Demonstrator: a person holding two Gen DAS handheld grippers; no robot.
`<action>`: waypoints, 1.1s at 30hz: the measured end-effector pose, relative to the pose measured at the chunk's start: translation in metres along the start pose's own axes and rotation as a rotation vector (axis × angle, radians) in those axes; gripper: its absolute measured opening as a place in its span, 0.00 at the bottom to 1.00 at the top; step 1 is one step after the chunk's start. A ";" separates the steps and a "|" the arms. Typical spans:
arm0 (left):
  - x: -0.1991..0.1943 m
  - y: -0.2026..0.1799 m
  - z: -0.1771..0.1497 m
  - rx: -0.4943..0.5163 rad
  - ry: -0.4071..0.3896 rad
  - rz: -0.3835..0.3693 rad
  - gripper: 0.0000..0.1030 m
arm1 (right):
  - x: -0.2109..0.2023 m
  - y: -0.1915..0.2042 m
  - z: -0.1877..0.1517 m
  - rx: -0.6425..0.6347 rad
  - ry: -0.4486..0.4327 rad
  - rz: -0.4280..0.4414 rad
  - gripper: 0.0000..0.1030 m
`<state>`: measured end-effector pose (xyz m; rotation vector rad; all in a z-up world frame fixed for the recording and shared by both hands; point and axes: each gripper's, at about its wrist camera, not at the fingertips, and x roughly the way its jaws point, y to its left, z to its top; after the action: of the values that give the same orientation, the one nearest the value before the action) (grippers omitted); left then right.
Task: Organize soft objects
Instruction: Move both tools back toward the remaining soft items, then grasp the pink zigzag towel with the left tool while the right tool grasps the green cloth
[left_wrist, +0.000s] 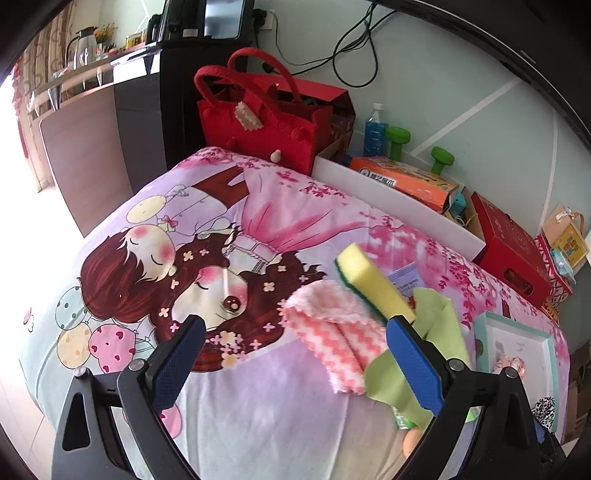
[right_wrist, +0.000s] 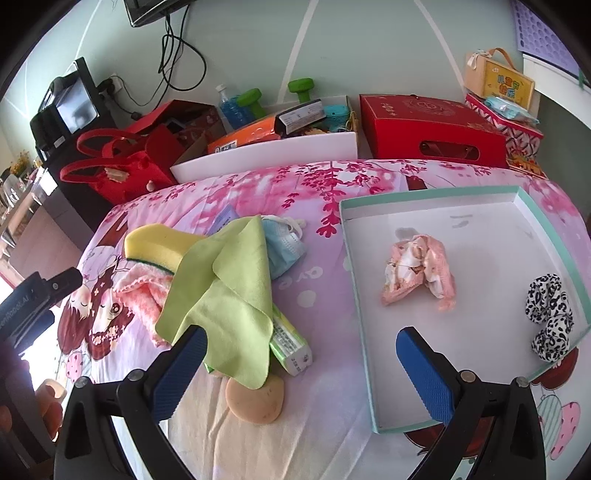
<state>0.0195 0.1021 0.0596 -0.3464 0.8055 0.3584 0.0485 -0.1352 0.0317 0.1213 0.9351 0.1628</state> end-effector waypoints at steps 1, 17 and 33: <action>0.002 0.003 0.001 -0.002 0.005 -0.001 0.95 | 0.003 0.003 0.000 -0.003 0.006 0.001 1.00; 0.060 0.020 -0.007 0.031 0.157 -0.035 0.95 | 0.045 0.042 -0.001 -0.109 0.002 -0.001 1.00; 0.104 0.008 -0.009 0.013 0.167 -0.117 0.95 | 0.077 0.066 -0.001 -0.189 0.003 -0.012 0.88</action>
<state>0.0767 0.1239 -0.0252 -0.4133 0.9460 0.2166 0.0868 -0.0556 -0.0177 -0.0588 0.9186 0.2393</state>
